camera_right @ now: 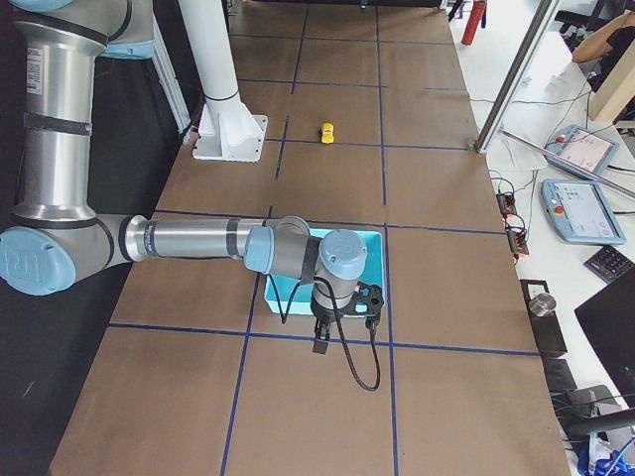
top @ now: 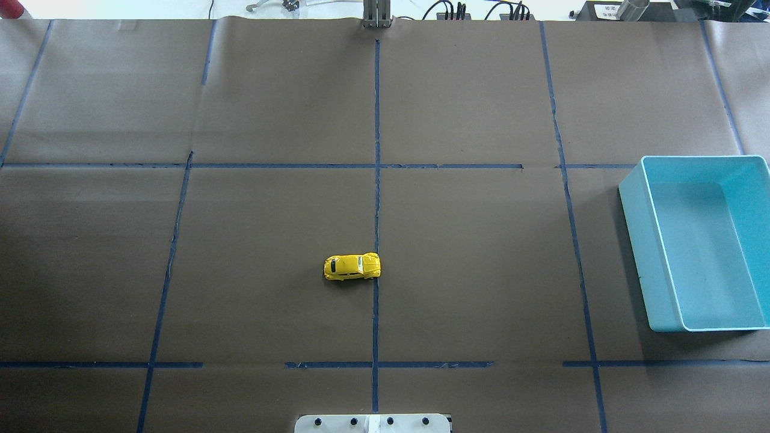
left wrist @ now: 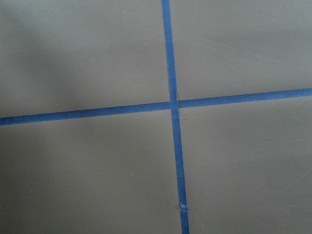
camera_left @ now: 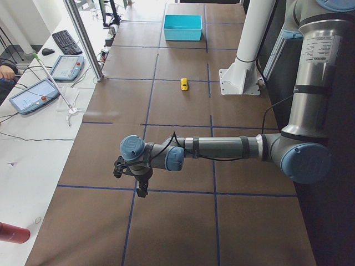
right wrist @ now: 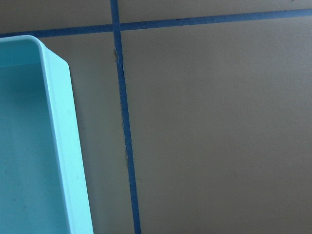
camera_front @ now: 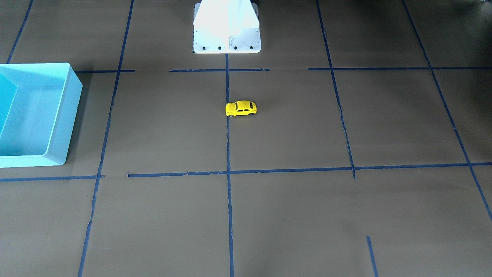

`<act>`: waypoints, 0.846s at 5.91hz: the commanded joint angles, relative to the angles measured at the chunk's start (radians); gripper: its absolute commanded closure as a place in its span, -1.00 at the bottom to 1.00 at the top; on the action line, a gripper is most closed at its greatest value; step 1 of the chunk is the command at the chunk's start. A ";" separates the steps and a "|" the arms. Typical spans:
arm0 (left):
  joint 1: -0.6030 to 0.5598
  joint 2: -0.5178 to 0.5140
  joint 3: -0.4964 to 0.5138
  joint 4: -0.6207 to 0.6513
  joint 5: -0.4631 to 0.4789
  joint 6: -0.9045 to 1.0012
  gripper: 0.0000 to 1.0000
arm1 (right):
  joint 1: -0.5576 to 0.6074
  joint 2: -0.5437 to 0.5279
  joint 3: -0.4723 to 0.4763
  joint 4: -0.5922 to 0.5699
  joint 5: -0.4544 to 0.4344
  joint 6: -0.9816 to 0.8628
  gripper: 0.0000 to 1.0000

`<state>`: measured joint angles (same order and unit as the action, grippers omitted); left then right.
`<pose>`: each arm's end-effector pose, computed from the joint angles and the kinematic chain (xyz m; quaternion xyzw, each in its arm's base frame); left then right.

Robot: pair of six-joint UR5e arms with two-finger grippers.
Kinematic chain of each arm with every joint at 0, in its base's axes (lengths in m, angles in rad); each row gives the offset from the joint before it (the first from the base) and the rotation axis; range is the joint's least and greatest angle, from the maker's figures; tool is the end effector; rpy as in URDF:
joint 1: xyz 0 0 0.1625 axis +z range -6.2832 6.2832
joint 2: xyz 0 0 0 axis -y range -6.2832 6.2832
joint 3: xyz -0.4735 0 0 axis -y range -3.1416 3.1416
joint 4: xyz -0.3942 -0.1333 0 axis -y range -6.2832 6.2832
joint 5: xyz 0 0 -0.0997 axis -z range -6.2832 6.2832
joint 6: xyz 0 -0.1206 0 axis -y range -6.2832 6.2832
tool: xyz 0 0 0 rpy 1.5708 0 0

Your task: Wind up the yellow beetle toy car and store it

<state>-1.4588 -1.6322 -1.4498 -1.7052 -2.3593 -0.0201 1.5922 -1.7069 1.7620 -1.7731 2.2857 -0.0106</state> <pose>0.0116 -0.5304 0.7359 0.0091 0.3853 0.0567 0.9210 0.0631 -0.4134 0.7146 -0.0633 -0.3500 0.0308 0.9341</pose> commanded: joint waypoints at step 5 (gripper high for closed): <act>0.012 -0.015 -0.068 -0.042 -0.009 -0.003 -1.00 | 0.000 0.000 -0.001 0.004 0.002 0.011 -1.00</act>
<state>-1.4520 -1.6445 -1.4802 -1.7320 -2.3646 -0.0223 1.5923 -1.7062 1.7635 -1.7688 2.2923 0.0003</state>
